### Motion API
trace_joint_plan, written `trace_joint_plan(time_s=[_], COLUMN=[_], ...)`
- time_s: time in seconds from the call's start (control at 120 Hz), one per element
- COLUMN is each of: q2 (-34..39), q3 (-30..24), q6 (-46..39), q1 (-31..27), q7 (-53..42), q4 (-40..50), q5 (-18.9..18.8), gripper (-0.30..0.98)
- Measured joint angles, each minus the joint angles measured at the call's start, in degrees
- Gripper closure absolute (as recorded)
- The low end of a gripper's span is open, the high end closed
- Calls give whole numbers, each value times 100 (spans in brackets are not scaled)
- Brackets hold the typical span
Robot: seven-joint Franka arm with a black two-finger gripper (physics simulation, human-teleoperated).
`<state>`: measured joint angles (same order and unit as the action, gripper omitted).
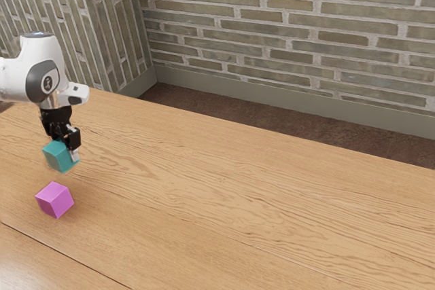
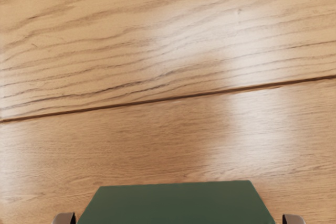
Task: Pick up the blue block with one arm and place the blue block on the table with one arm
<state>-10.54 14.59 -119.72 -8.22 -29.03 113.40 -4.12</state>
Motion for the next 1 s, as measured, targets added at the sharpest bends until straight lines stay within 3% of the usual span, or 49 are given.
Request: trace_joint_plan(time_s=[0.167,0.633,0.7,1.0], q2=[-850,-1497,-1505,-1426], q3=[-423,-672,-681,-721], q6=[489,716,716,724], q1=[-5,-160,-166,-172], q7=[42,83,70,-2], q4=[-1084,-1185,-1186,-1191], q5=[213,380,408,476], gripper=[37,36,26,8])
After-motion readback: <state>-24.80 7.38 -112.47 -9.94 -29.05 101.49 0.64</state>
